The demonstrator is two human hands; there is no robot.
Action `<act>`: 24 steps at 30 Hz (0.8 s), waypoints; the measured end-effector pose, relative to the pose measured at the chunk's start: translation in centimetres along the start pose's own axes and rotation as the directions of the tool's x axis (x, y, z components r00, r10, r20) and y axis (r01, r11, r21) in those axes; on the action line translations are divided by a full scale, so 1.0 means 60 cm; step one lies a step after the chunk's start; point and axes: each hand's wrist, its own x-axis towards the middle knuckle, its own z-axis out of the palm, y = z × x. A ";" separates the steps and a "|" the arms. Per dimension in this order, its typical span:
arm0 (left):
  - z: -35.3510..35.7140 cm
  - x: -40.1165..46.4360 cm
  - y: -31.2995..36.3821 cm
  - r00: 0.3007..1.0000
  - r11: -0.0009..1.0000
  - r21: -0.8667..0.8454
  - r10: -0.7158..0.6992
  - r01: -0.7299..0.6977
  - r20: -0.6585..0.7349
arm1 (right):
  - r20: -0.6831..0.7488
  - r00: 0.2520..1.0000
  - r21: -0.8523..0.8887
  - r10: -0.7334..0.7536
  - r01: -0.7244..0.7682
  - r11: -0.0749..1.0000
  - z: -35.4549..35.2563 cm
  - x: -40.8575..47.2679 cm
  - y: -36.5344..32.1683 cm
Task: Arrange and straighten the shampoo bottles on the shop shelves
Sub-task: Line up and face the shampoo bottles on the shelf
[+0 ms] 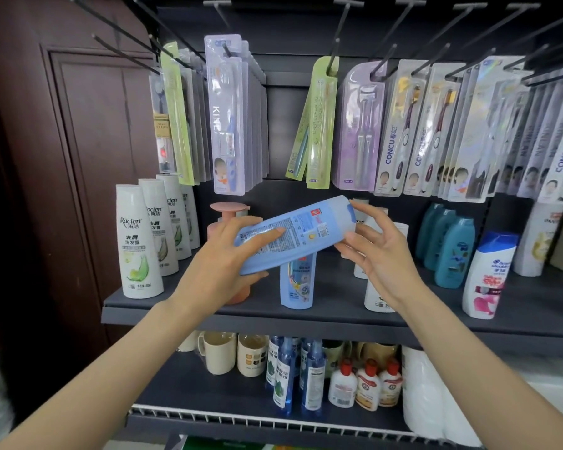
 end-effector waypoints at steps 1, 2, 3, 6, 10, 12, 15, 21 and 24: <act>0.001 0.001 -0.001 1.000 1.000 -0.012 -0.004 0.004 0.002 | -0.004 1.000 -0.019 -0.010 0.010 1.000 0.000 0.000 0.001; 0.002 0.001 -0.001 1.000 1.000 -0.029 -0.009 0.009 0.005 | -0.008 1.000 -0.031 -0.018 0.018 0.999 0.001 0.000 0.001; 0.002 0.001 -0.001 1.000 0.999 -0.046 -0.012 0.013 0.009 | -0.012 1.000 -0.037 -0.024 0.024 0.999 0.001 0.000 0.000; 0.003 0.000 0.000 1.000 0.997 -0.079 -0.016 0.017 0.018 | -0.018 0.999 -0.041 -0.037 0.036 0.999 0.000 -0.001 0.000; 0.004 0.003 0.004 0.995 0.966 -0.241 -0.081 0.092 0.057 | -0.037 0.999 0.004 -0.032 0.033 0.999 0.001 0.001 -0.002; 0.001 0.007 0.011 0.984 0.914 -0.369 -0.141 0.171 0.107 | -0.061 0.997 0.031 -0.035 0.037 0.999 0.000 0.003 -0.003; 0.002 0.012 0.024 0.961 0.833 -0.481 -0.205 0.272 0.188 | -0.076 0.996 0.032 -0.040 0.042 0.999 0.000 0.005 -0.003; 0.006 0.021 0.041 0.899 0.590 -0.682 -0.222 0.433 0.378 | 0.007 1.000 0.177 -0.011 0.010 0.984 -0.002 0.006 -0.002; 0.007 0.026 0.046 0.878 0.523 -0.714 -0.171 0.465 0.447 | -0.012 1.000 0.171 -0.006 0.007 0.985 0.001 0.006 -0.006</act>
